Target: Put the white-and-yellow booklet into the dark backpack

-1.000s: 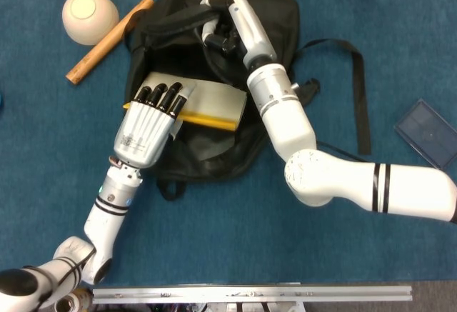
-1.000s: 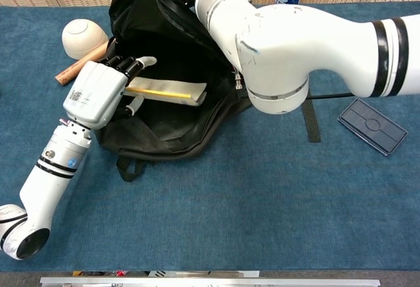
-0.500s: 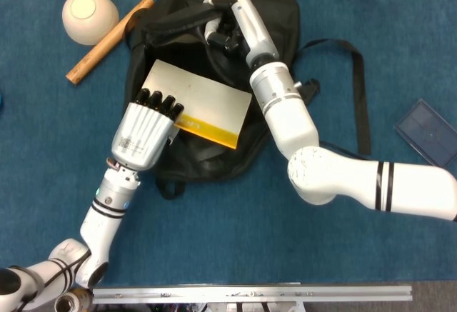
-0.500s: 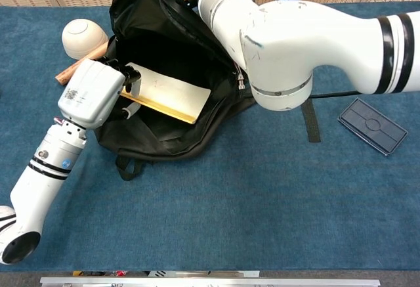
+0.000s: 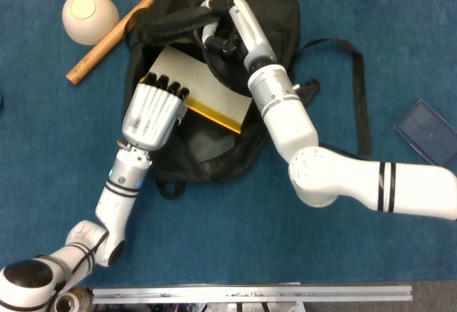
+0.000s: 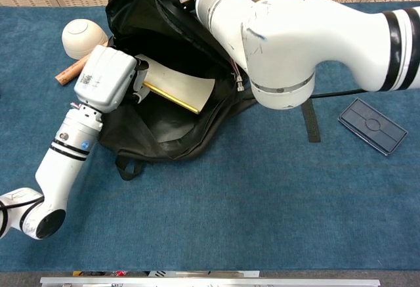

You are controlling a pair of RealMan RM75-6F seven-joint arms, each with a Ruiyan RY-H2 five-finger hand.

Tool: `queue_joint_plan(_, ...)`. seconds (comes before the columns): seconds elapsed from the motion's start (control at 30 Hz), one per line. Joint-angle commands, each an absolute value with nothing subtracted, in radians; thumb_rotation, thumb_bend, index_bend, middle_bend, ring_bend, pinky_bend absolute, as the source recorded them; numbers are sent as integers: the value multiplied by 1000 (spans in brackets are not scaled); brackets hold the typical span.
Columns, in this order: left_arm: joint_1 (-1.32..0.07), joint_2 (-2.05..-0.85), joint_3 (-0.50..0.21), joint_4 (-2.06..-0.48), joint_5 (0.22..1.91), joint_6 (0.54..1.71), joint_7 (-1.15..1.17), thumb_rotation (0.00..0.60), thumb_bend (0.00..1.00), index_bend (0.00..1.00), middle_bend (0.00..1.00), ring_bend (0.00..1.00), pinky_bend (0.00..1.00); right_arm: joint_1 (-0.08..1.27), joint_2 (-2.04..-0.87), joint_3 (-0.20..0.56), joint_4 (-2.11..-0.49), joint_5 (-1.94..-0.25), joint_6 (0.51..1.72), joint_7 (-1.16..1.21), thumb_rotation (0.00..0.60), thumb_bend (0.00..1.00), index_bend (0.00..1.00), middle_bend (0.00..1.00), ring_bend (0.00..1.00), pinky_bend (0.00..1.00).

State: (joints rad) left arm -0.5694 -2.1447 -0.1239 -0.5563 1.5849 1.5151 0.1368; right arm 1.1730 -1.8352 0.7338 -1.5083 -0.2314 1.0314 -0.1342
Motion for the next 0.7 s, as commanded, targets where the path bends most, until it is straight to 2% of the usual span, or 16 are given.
queue_joint_plan(0.03,-590,-2168,-150,-536,1559,1491,135,600,210,774,760,629,601,1173,-1833,731,-1514,-231,1030,-133,600,877,721,634,651,806)
queue_joint_plan(0.17,-600,-2188,-176,-525,1524,1463,145,600,210,744,750,616,601,1173,-1833,725,-1520,-232,1032,-131,600,877,721,635,651,805)
queue_joint_plan(0.27,-581,-2179,-170,-546,1518,1472,148,600,208,628,707,586,600,1174,-1828,725,-1513,-233,1026,-135,600,877,721,634,651,806)
queue_joint_plan(0.3,-567,-2170,-165,-565,1515,1477,153,600,207,555,667,558,599,1172,-1827,720,-1514,-232,1024,-133,600,877,721,634,651,806)
queue_joint_plan(0.4,-527,-2130,-151,-658,1503,1476,176,600,204,379,518,436,576,1167,-1827,710,-1511,-240,1020,-129,600,877,721,634,651,806)
queue_joint_plan(0.5,-490,-2068,-135,-787,1491,1469,236,600,201,263,404,349,528,1164,-1827,701,-1510,-245,1019,-129,600,877,721,635,651,806)
queue_joint_plan(0.6,-460,-2001,-126,-935,1468,1446,305,600,197,183,348,301,490,1159,-1824,699,-1510,-248,1014,-123,600,877,721,634,651,805)
queue_joint_plan(0.7,-431,-1930,-114,-1067,1456,1449,384,600,197,145,316,278,465,1152,-1818,691,-1516,-255,1007,-121,600,877,721,634,651,805)
